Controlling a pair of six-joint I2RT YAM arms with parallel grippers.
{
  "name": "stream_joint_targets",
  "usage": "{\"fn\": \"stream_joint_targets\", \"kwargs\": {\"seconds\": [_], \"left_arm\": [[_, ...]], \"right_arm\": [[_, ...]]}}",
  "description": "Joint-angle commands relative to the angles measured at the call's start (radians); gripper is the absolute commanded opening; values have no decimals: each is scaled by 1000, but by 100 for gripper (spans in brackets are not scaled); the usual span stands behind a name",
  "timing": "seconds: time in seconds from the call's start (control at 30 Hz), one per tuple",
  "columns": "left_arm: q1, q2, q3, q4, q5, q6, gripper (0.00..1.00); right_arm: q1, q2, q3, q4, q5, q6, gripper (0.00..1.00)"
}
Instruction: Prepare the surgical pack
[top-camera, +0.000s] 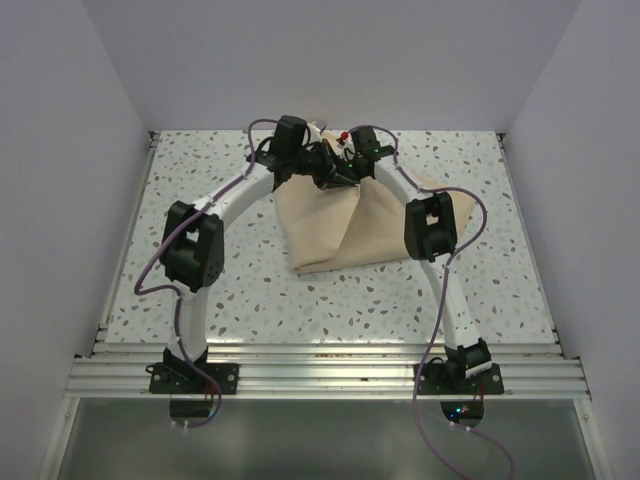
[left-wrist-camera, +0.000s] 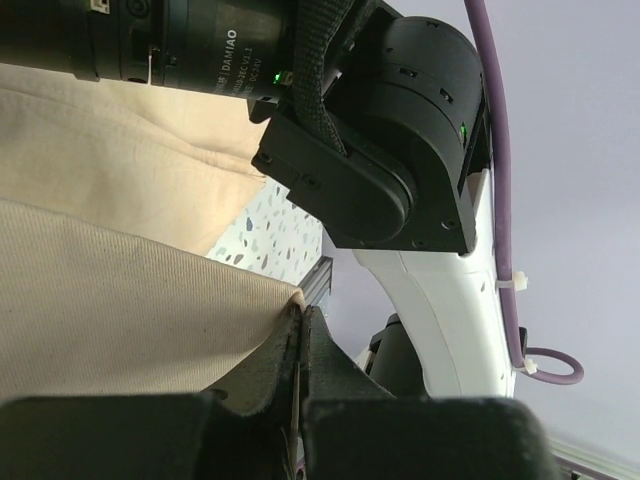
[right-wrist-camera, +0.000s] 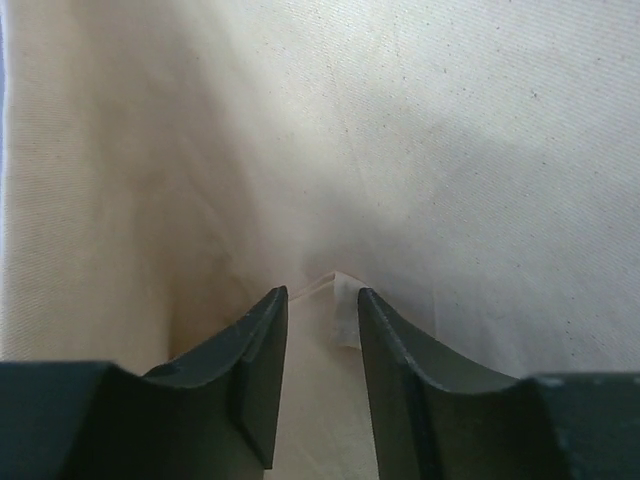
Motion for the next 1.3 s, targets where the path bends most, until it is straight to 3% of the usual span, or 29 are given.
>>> {"fn": "stream_joint_targets", "kwargs": {"seconds": [0.0,0.17,0.43,0.8,1.27], "left_arm": [[2,20,54,38,29,4,0],[3,83,123,26,37,-2,0],[-1,180,189,32,55,-16,0],[-21,220,189,40,63,-19,0],[-73,258,165,63,63,-24,3]], "right_arm": [[-36,32,-25,-90,43,25,42],[-91,35,42,-92,40,64,51],[-146,6,-8,-41,-6,96,57],[-223,-12,-34,-35,16,134,57],[-223,20,-46,-85,66,107,57]]}}
